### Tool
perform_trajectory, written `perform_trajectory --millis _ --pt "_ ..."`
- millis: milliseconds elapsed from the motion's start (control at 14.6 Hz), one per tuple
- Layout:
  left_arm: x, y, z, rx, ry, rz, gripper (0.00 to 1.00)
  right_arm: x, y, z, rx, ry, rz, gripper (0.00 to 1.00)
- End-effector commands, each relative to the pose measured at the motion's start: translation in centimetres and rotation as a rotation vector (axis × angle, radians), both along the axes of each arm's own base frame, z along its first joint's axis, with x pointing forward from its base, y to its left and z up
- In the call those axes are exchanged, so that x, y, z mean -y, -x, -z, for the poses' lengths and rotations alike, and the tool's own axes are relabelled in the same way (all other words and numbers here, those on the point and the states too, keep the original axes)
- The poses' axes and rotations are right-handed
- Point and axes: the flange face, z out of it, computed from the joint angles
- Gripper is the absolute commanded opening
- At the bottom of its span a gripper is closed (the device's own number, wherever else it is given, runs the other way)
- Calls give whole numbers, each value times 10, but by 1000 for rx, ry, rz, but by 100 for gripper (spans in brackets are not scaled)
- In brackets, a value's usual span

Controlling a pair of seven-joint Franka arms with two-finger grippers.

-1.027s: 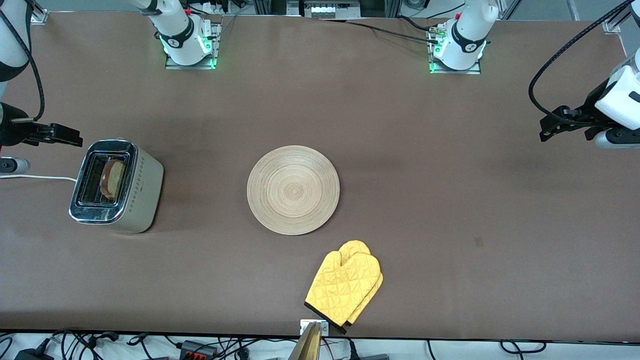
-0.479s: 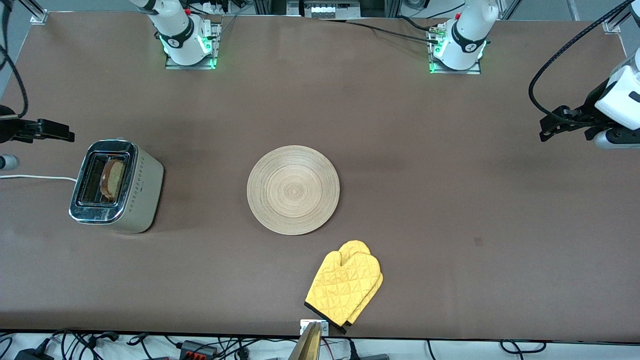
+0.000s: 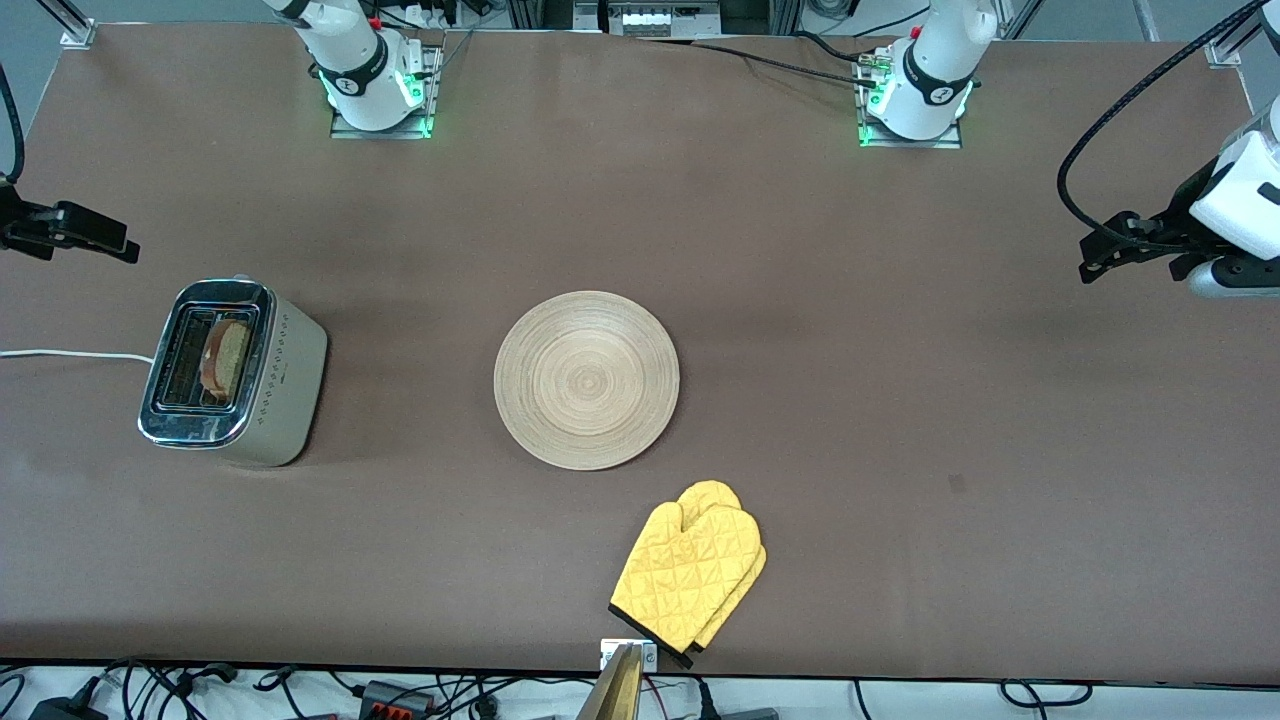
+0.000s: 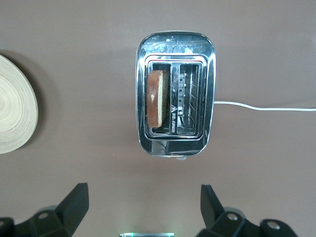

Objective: Move plate and put bread in toaster

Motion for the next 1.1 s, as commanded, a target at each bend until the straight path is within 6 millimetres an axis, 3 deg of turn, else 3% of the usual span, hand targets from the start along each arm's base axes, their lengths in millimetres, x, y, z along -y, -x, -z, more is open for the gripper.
perform_trajectory --millis 0,205,616,1027 --pt "0 -2 -6 -6 15 3 100 -5 11 4 13 14 4 100" --pt "0 -2 -6 -6 15 3 100 -5 13 12 19 14 5 100" --pt "0 -2 -6 -6 15 3 100 -14 19 -3 48 17 -13 100" --pt "0 -2 -6 -6 15 3 100 -6 20 -25 70 44 -6 100"
